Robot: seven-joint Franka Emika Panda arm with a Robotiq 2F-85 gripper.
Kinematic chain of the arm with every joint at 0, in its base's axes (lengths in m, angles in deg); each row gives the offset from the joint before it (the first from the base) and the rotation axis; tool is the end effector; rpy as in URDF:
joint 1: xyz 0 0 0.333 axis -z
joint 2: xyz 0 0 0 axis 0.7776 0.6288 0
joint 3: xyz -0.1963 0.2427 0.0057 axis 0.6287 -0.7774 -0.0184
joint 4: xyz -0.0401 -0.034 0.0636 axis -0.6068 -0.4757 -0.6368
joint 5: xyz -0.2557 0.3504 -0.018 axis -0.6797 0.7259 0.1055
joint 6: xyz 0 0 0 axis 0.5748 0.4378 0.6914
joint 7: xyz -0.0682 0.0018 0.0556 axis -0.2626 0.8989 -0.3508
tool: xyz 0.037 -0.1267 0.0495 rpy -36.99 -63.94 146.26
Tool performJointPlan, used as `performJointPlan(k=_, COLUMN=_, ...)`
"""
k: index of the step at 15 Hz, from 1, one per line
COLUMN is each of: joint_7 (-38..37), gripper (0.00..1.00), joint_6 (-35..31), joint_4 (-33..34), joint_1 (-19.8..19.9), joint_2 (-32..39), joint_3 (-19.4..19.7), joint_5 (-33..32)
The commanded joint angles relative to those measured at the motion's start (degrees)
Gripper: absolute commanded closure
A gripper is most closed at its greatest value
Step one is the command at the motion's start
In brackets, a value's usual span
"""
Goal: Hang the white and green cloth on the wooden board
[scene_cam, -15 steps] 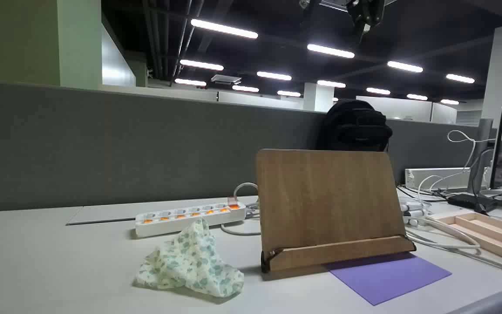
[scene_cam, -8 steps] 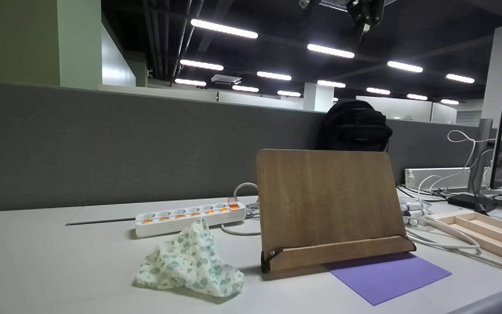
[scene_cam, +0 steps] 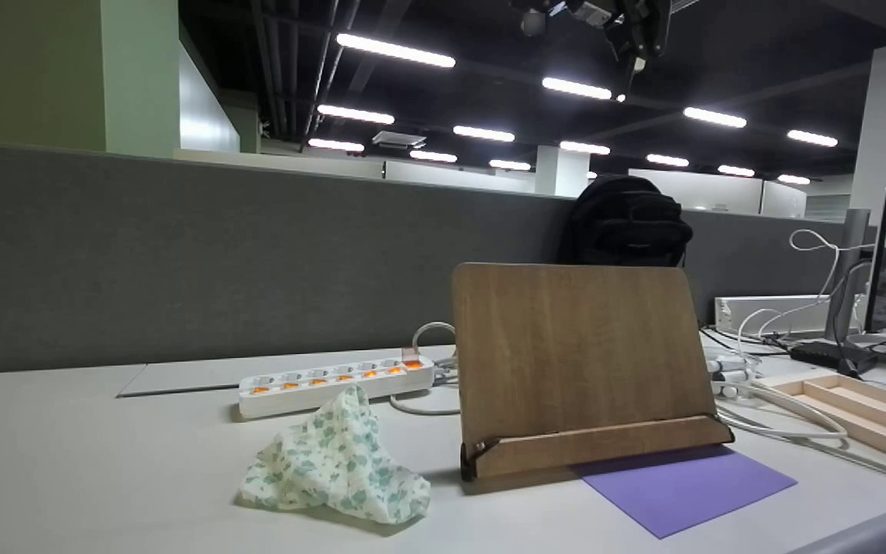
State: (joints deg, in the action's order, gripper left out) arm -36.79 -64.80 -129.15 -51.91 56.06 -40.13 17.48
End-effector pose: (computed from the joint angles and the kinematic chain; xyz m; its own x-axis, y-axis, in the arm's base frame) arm 0.4204 0.0381 0.4874 0.9921 -0.1202 -0.0354 -0.1250 -0.9684 -0.2159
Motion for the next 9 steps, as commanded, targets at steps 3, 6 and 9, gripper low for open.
performJointPlan(k=3, joint_7=-5.42, gripper=0.00, joint_6=-9.83, joint_4=-6.05, joint_1=-0.35, joint_2=5.97, joint_3=-6.75, joint_5=-4.35)
performJointPlan(k=6, joint_7=-7.91, gripper=0.00, joint_6=-16.37, joint_4=-9.70, joint_1=-1.69, joint_2=9.61, joint_3=-9.85, joint_5=-6.26)
performJointPlan(k=9, joint_7=-10.68, gripper=0.00, joint_6=-24.97, joint_4=-13.16, joint_1=-2.93, joint_2=13.16, joint_3=-12.62, joint_5=-9.01)
